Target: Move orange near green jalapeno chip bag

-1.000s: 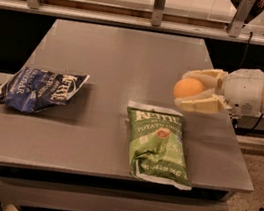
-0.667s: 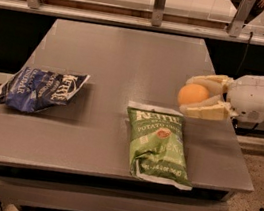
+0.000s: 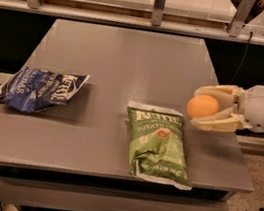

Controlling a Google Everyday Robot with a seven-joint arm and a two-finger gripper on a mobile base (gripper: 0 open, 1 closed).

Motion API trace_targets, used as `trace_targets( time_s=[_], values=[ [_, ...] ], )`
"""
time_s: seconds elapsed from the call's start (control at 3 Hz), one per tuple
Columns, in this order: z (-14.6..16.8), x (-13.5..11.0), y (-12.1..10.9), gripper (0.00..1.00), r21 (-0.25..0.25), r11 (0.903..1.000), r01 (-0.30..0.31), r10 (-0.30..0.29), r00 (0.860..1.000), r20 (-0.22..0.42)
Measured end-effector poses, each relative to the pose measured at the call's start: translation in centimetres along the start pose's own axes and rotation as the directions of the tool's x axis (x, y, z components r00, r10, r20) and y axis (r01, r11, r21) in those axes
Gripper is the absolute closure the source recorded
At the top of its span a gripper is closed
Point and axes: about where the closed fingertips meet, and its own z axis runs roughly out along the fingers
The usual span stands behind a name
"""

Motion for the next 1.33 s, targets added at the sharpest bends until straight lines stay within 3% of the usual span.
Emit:
trace_targets(
  time_s=[0.67, 1.33],
  values=[
    [-2.3, 0.4, 2.7, 1.00, -0.060, 0.9980, 0.016, -0.019, 0.999, -0.038],
    [-2.2, 0.9, 5.2, 1.00, -0.110, 0.9939, -0.002, -0.017, 0.984, -0.176]
  ],
)
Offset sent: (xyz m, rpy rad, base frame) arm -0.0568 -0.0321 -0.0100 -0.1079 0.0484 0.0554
